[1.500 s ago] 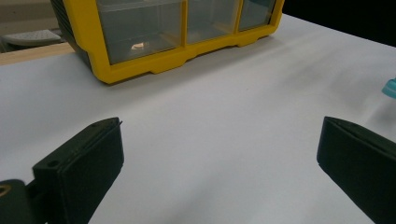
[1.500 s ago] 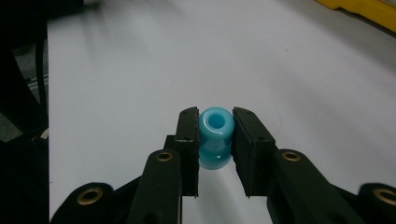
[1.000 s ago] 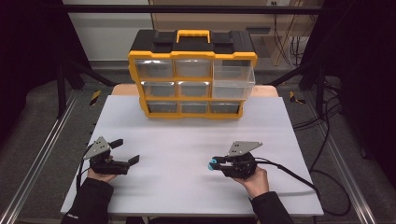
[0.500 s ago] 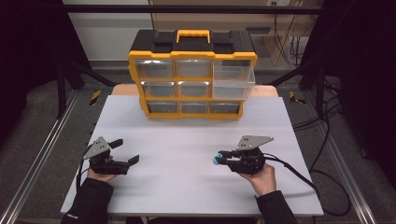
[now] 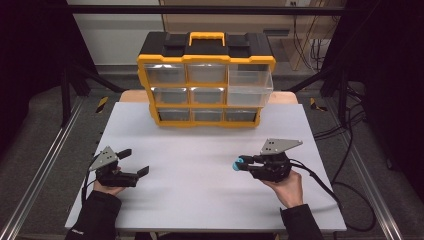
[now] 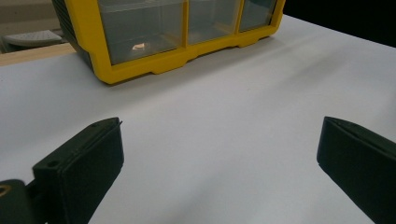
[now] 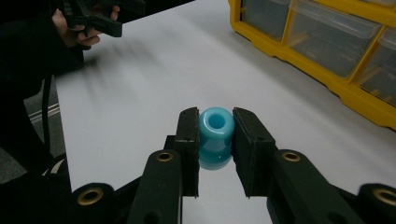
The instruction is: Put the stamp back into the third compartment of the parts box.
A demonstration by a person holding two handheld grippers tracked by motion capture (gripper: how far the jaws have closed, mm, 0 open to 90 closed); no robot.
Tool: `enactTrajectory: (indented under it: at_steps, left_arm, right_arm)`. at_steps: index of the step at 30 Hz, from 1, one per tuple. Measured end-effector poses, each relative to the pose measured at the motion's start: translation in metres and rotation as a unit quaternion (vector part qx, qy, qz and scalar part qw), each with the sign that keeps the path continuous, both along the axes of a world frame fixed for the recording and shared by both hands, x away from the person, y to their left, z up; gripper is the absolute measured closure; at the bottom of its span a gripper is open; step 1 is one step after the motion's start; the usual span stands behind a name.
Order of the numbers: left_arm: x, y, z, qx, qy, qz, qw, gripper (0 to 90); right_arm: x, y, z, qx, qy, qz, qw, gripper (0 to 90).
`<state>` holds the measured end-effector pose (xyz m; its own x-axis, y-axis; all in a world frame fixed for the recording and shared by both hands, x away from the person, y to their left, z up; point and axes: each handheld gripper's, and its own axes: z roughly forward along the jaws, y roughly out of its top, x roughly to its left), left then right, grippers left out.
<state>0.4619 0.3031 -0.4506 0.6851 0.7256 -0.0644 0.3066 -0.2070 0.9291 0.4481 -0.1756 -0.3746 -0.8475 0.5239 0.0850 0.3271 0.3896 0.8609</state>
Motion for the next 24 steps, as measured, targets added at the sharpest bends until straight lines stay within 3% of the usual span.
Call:
enactTrajectory:
  at_steps: [8,24]
  left_arm:
    - [0.0,0.001,0.0,-0.001,-0.001,0.001,1.0,0.0]
    - [0.0,0.001,0.0,-0.001,-0.001,0.003,1.0,0.0]
  right_arm:
    - [0.002,0.001,0.012,-0.004,-0.005,0.0,1.0,73.0]
    - [0.007,0.0,0.054,-0.006,-0.022,-0.002,0.9997,73.0]
